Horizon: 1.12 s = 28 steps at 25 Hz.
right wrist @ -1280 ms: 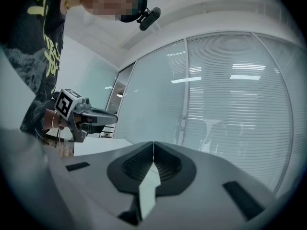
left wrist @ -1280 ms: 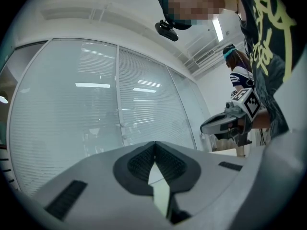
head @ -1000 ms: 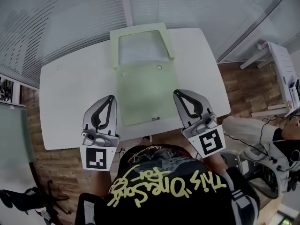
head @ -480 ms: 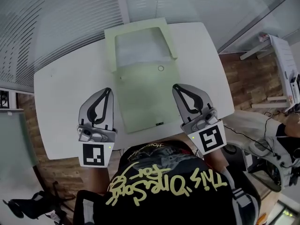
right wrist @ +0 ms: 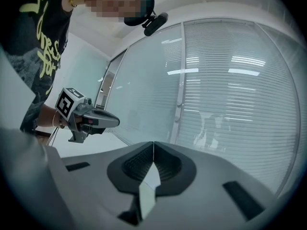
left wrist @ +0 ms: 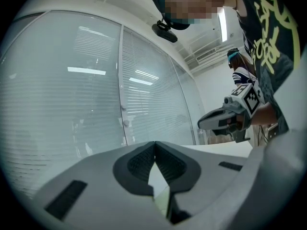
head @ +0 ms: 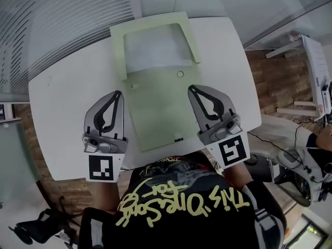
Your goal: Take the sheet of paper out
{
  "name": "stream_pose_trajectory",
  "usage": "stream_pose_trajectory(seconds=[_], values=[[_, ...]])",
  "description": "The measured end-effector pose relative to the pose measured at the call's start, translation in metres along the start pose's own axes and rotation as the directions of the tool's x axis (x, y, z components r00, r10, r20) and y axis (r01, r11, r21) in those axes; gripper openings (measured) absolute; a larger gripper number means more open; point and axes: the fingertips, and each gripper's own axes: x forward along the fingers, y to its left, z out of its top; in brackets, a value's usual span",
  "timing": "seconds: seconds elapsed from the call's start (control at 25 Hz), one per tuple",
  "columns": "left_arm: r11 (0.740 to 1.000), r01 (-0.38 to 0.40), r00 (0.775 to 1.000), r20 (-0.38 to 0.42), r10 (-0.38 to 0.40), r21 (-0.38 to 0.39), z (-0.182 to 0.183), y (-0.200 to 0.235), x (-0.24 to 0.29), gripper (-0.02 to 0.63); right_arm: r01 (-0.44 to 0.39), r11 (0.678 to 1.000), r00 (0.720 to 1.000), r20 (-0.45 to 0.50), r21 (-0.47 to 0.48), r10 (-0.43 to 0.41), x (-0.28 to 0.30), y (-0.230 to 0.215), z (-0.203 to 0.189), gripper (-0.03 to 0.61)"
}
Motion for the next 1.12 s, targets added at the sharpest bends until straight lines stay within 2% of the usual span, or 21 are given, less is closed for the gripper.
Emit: stream_pose_trajectory(seconds=[0.32, 0.44, 0.64, 0.84, 0.92, 1.04, 1.12], values=[[0.998, 0.021, 0.998, -0.058, -0.017, 0.055, -0.017, 0.003, 0.008, 0.006, -0.005, 1.000, 0.999, -0.031, -0.029, 0.004, 0.014, -0.005, -0.009, 0.008], [0.997, 0.031, 0.998, -0.048, -0.028, 0.070, -0.016, 0.007, 0.013, 0.006, -0.025, 0.998, 0.999, -0.048, -0.060, 0.022, 0.021, -0.009, -0.008, 0.008], [0.984, 0.043, 0.997, -0.074, -0.031, 0.175, -0.016, 0.001, 0.025, 0.006, -0.043, 0.995, 0.997, -0.068, -0.095, 0.036, 0.023, -0.020, -0.013, 0.008], [0.975, 0.043, 0.996, -0.091, -0.023, 0.219, -0.014, -0.009, 0.028, 0.006, -0.104, 0.989, 0.990, -0.108, -0.110, 0.092, 0.023, -0.017, -0.025, 0.008], [0.967, 0.051, 0.995, -0.098, -0.027, 0.252, -0.013, -0.013, 0.030, 0.006, -0.116, 0.985, 0.987, -0.123, -0.125, 0.101, 0.024, -0.016, -0.029, 0.008], [0.938, 0.054, 0.995, -0.103, -0.020, 0.343, -0.013, -0.018, 0.037, 0.008, -0.137, 0.977, 0.983, -0.146, -0.165, 0.113, 0.026, -0.018, -0.036, 0.009], [0.924, 0.055, 0.994, -0.108, -0.015, 0.378, -0.014, -0.019, 0.041, 0.008, -0.168, 0.963, 0.975, -0.182, -0.212, 0.130, 0.027, -0.018, -0.041, 0.009]])
